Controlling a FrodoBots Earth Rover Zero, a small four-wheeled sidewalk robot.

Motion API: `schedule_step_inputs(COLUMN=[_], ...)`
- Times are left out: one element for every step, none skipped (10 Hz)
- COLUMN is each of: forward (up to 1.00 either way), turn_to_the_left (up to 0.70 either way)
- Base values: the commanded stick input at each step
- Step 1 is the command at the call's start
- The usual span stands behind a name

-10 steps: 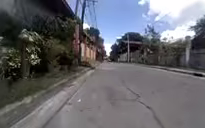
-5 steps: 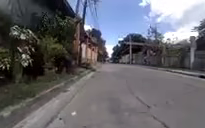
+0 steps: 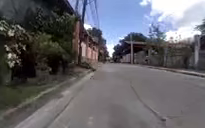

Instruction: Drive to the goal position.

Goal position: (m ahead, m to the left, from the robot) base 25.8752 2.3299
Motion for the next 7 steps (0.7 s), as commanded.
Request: schedule_step_inputs(forward=[0.70, 0.70, 0.70, 0.70, 0.70, 0.70, 0.70], turn_to_the_left=[-0.35, -0.35, -0.35, -0.29, -0.23, -0.16, -0.10])
